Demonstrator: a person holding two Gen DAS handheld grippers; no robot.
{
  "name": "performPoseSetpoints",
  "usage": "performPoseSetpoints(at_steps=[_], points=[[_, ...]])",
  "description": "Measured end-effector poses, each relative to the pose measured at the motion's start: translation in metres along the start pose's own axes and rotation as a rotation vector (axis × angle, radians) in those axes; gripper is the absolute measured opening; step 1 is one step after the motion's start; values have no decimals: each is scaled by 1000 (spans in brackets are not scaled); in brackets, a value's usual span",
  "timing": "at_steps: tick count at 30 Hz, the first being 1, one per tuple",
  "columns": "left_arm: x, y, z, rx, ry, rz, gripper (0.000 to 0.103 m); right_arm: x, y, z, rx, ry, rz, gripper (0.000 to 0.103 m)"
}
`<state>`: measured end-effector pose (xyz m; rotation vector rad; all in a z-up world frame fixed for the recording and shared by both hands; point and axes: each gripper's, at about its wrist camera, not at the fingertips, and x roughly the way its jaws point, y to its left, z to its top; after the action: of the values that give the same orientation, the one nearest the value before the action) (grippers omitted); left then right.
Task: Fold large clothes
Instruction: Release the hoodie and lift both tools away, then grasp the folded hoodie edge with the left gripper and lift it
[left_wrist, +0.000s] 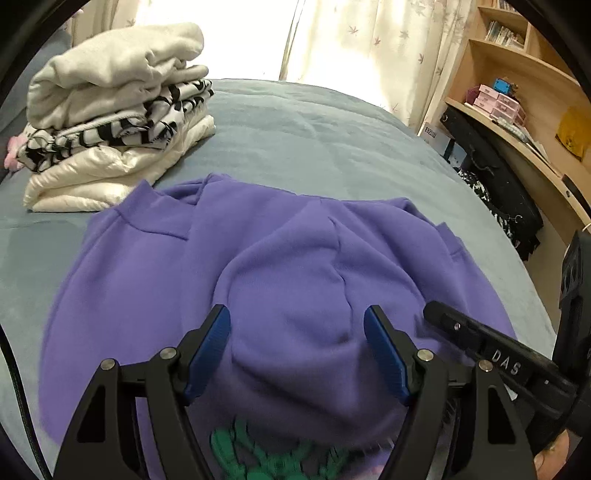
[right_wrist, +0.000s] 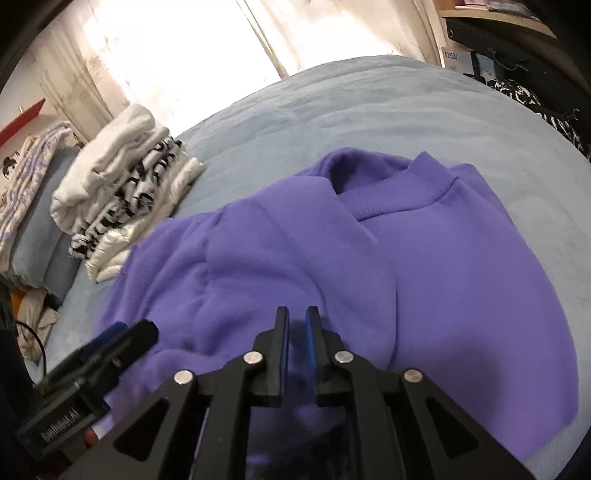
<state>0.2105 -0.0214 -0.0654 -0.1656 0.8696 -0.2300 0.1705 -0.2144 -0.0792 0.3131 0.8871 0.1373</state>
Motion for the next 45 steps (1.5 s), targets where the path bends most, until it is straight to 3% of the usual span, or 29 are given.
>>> performPoseSetpoints(at_steps=[14,22,29,34,38,45], points=[[-98,9,-34,-39,-84,23,79,-89,46,-33,-123,-100,-8,16],[-130,20,-56,-65,-100,15,80,-108,57,-62,-168,-103,-14,27],[-141,38,-79,-123,-64,-30,81,-110,66,-80,-176,-80,-6,28],[-137,68,-103,-239,-29,-90,83,-117,77,-88,-204,-106,0,28],[-124,100,-119,-388,18,-151,83,-110,84,-92,-211,-87,6,28],[-93,138,-133,-558,-11,-184,83,-92,93,-100,-226,-39,9,28]])
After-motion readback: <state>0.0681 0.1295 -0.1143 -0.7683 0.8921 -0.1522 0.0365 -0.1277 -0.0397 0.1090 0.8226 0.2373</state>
